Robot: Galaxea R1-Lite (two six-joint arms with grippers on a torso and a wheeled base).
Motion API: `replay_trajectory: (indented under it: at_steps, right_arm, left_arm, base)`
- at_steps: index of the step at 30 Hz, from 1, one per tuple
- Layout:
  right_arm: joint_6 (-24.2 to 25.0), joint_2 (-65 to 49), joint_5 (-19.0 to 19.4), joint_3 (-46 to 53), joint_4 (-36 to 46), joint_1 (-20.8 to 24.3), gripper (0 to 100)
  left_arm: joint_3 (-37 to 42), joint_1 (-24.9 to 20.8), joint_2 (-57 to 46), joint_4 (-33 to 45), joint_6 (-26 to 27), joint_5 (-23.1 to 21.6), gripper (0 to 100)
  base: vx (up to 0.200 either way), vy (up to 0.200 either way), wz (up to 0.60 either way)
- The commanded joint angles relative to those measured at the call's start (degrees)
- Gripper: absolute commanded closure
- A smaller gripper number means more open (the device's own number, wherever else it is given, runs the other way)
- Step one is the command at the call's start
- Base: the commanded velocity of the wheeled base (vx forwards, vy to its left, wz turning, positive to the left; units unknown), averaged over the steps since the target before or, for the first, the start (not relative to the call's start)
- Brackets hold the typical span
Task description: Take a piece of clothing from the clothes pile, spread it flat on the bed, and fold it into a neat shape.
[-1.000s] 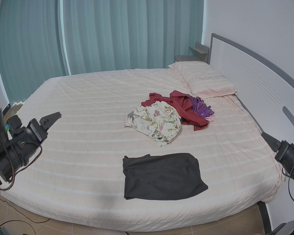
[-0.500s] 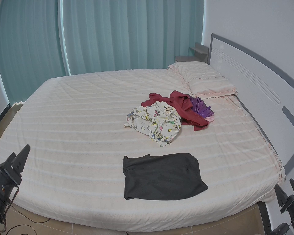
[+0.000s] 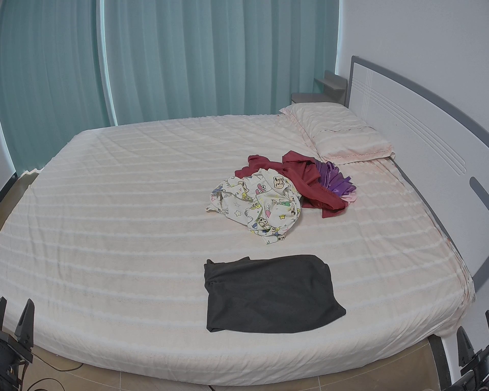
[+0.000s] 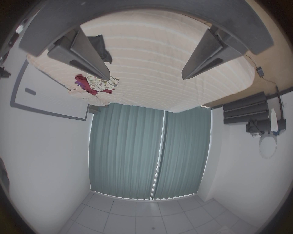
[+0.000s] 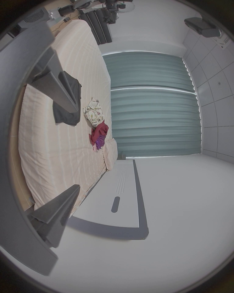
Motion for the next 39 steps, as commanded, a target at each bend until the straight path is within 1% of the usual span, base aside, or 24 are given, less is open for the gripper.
replay_trajectory:
  at_steps: [1,3,4,6,9,10,11,12,13,14,17,19,22,25,30,31,32,33,34,35,36,37,38,39]
  right_arm:
    - [-0.37,-2.15,0.49,0.28,0.24,0.13,0]
    - [-0.37,-2.15,0.41,0.28,0.24,0.13,0]
    - [-0.37,-2.15,0.32,0.28,0.33,0.04,0]
    - [-0.37,-2.15,0.23,0.19,0.50,0.04,0]
    - [-0.20,-2.06,-0.12,0.10,0.68,0.04,0]
    - [-0.29,-2.06,-0.12,0.10,0.59,0.04,0]
    - [-0.29,-2.06,-0.21,0.10,0.68,0.04,0]
    - [-0.29,-1.97,-0.21,0.10,0.68,-0.04,0]
    - [-0.29,-1.71,-0.21,0.02,0.77,-0.04,0]
    - [-0.37,-1.35,-0.12,0.02,0.94,-0.22,0]
    - [-0.29,1.19,-0.12,-0.07,1.21,-1.19,0]
    - [-0.20,1.99,-0.03,-0.07,1.21,-2.07,0]
    - [0.24,2.16,-0.12,-0.07,1.21,-2.33,0]
    - [0.94,2.16,-0.21,-0.07,1.12,-2.33,0]
    - [1.03,2.16,-0.91,-0.07,1.21,-2.42,0]
    - [0.94,3.04,-0.91,-0.07,1.21,-3.56,0]
    - [0.77,4.36,-0.82,-0.07,1.21,-5.76,0]
    - [0.24,5.33,-0.65,-0.07,1.21,-9.27,0]
    - [-0.64,5.41,0.05,-0.07,1.38,-12.26,0]
    - [-2.66,4.53,1.72,0.19,2.00,-14.63,0]
    - [-4.77,3.30,4.98,0.37,1.82,-15.25,0]
    - [-5.21,2.60,7.09,0.45,1.91,-15.51,0]
    - [-4.95,1.99,7.61,0.45,1.82,-15.69,0]
    - [-4.86,1.81,7.17,0.45,1.82,-15.86,0]
  left_arm:
    - [2.28,2.60,-8.66,1.94,4.32,0.21,0]
    - [2.72,3.13,-10.33,2.38,6.43,0.21,0]
    - [3.60,3.66,-11.91,2.64,8.45,0.30,0]
    - [4.30,4.09,-12.09,2.20,8.89,0.30,0]
    - [6.14,6.64,-12.79,2.99,9.51,-0.40,0]
    - [6.14,7.43,-13.40,3.96,9.68,-1.19,0]
    - [6.14,8.14,-15.43,6.33,10.12,-3.48,0]
    - [6.14,8.31,-16.13,6.95,10.38,-4.36,0]
    - [6.06,8.58,-16.92,8.09,10.82,-8.31,0]
    - [6.06,8.58,-16.92,7.83,10.65,-9.72,0]
    - [6.14,8.58,-16.92,7.56,10.56,-10.86,0]
    - [6.14,8.58,-16.92,7.56,10.12,-13.06,0]
    - [6.14,8.58,-16.92,7.83,6.96,-16.22,0]
    - [6.06,8.58,-16.92,11.52,7.40,-18.24,0]
    - [6.06,8.58,-16.92,10.90,8.98,-20.70,0]
    - [6.06,8.58,-16.92,10.90,8.89,-21.06,0]
    - [6.06,8.58,-16.92,10.90,8.98,-21.14,0]
    - [6.06,8.58,-16.92,10.90,8.89,-21.06,0]
    - [6.06,8.58,-16.92,10.90,8.80,-21.06,0]
    - [6.06,8.58,-16.92,10.90,8.71,-20.97,0]
    - [6.06,8.58,-16.92,10.99,8.71,-20.97,0]
    - [6.06,8.58,-16.92,10.99,8.63,-20.97,0]
    - [6.06,8.58,-16.92,10.99,8.71,-20.97,0]
    - [6.06,8.58,-16.92,10.99,8.71,-21.06,0]
  base:
    - [0.000,0.000,0.00]
    - [0.000,0.000,0.00]
    - [0.000,0.000,0.00]
    - [0.000,0.000,0.00]
    - [0.000,0.000,0.00]
    - [0.000,0.000,0.00]
    - [0.000,0.000,0.00]
    - [0.000,0.000,0.00]
    - [0.000,0.000,0.00]
    - [0.000,0.000,0.00]
    - [0.000,0.000,0.00]
    - [0.000,0.000,0.00]
    - [0.000,0.000,0.00]
    - [0.000,0.000,0.00]
    - [0.000,0.000,0.00]
    - [0.000,0.000,0.00]
    - [0.000,0.000,0.00]
    - [0.000,0.000,0.00]
    - [0.000,0.000,0.00]
    - [0.000,0.000,0.00]
    - [0.000,0.000,0.00]
    - [0.000,0.000,0.00]
    - [0.000,0.000,0.00]
    - [0.000,0.000,0.00]
